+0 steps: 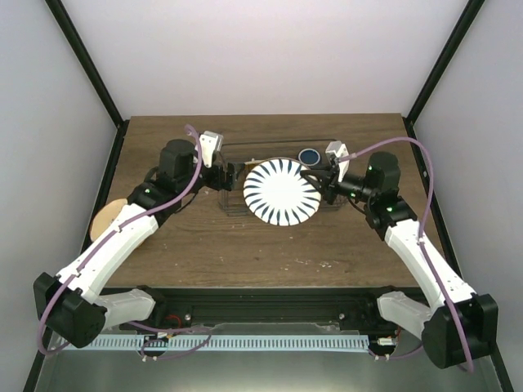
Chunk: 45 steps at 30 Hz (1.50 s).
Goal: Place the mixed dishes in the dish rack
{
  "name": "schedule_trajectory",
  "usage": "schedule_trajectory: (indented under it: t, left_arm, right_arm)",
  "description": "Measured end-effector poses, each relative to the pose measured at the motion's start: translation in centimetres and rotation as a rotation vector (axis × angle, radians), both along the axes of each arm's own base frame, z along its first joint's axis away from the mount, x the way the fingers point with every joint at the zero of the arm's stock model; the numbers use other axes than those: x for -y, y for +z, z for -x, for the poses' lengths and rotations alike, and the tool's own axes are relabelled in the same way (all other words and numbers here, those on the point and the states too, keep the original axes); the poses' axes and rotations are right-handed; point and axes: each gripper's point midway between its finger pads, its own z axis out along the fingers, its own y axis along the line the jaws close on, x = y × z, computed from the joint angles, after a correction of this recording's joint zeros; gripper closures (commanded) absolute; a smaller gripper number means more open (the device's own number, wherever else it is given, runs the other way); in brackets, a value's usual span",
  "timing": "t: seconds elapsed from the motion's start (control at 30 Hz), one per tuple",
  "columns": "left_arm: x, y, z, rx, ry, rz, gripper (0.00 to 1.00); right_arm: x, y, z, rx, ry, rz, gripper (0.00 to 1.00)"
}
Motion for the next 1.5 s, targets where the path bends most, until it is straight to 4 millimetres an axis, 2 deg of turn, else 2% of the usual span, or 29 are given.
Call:
schedule_trajectory:
  t: [0.1, 0.37, 0.6, 0.8, 1.07, 1.2, 1.33, 1.5]
  left_arm:
    - [-0.1, 0.1, 0.0, 0.007, 0.003, 0.003, 0.00]
    - [-0.8, 1.4, 0.6, 0.044, 0.020, 0.015, 0.00]
    - [-1.2, 2.2, 0.8, 0.068, 0.035, 0.021, 0.00]
    - [-1.7, 1.7, 0.5, 0.064, 0.053, 0.014, 0.00]
    - [-1.9, 1.9, 0.2, 0.074, 0.060, 0.020, 0.00]
    - [-1.8, 2.0, 0.1, 0.085, 0.060, 0.029, 0.00]
    - [-1.7, 2.0, 0.0, 0.090, 0.056, 0.034, 0.00]
    - [-1.6, 2.1, 0.0, 0.092, 0.048, 0.039, 0.00]
  right_arm:
    - [-0.1, 0.2, -0.7, 0.043, -0.001, 0.007, 0.99]
    - [0.0, -1.1, -3.6, 0.109, -0.057, 0.058, 0.99]
    - [-0.4, 0.7, -6.3, 0.216, -0.074, 0.076, 0.99]
    - [-0.8, 1.5, -7.7, 0.311, -0.068, 0.100, 0.99]
    - [-1.5, -0.6, -8.5, 0.362, -0.030, 0.168, 0.99]
    - [-1.9, -1.0, -8.5, 0.417, -0.010, 0.204, 0.99]
    - [-2.6, -1.1, -7.8, 0.538, 0.017, 0.227, 0.99]
    - [-3.9, -3.0, -6.3, 0.600, 0.078, 0.253, 0.99]
